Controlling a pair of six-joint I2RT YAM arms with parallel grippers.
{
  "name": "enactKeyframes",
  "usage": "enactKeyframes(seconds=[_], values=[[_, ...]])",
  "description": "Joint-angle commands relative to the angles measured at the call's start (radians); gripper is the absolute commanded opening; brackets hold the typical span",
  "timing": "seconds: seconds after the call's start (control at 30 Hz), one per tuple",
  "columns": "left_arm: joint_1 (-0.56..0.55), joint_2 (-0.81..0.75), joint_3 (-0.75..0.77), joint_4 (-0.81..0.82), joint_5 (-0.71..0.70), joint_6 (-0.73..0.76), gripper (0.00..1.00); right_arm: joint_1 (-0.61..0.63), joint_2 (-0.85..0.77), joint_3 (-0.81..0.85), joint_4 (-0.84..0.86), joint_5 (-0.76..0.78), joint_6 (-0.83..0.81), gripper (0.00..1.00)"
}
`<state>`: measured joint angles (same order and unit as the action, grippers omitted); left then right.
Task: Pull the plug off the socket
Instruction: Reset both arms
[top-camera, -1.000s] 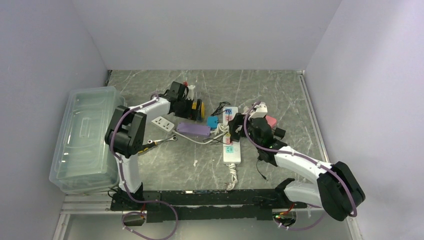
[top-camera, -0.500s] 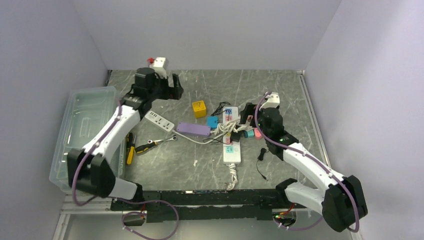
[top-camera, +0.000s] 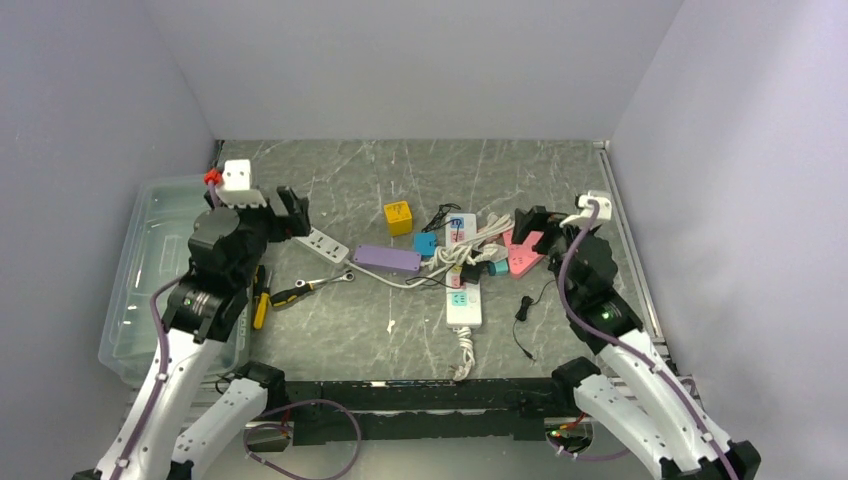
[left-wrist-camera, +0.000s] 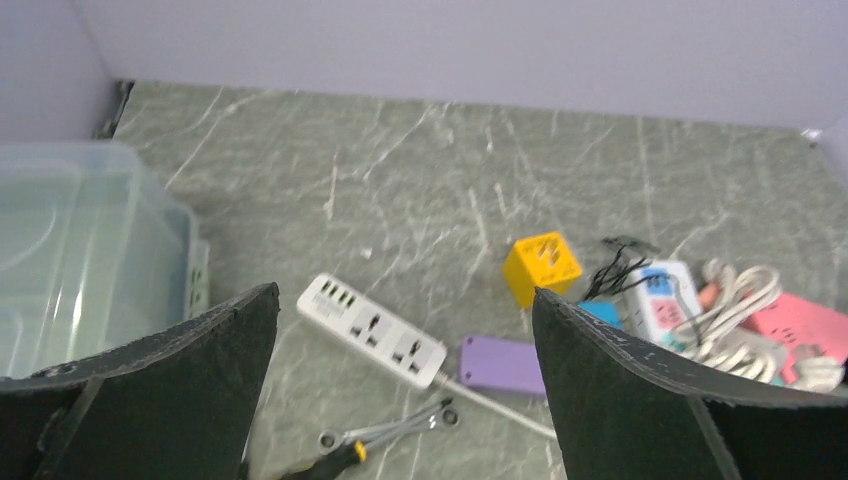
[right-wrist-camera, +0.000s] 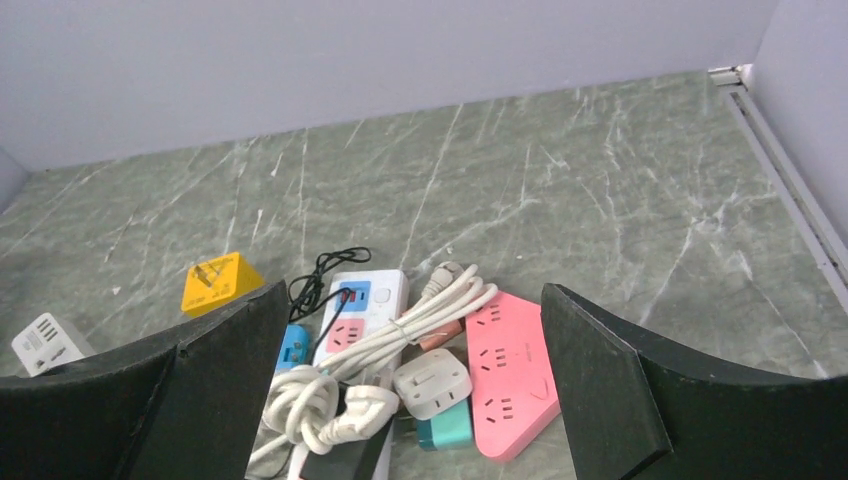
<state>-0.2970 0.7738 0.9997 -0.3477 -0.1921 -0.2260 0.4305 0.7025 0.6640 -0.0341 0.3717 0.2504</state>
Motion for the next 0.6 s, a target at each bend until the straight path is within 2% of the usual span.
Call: enactKeyframes(seconds=[0.0,0.17,0.57], values=[[-0.004,-0.067,-0.082,-0.105,-0.063,0.014,1.0,-0.004,-0.091,-0.105,0.114,0.027,-0.066,1.0],[-0.004,-0.094,-0.09,-0.107,-0.059,0.018,1.0,-0.005,-0.158,-0.152,0.157,0.01,-0.08,1.0],[-0.004,-0.111,-0.09,-0.121,-0.055,0.032,1.0,-0.005,-0.186,-0.172,0.18,-0.018,-0.081,1.0]])
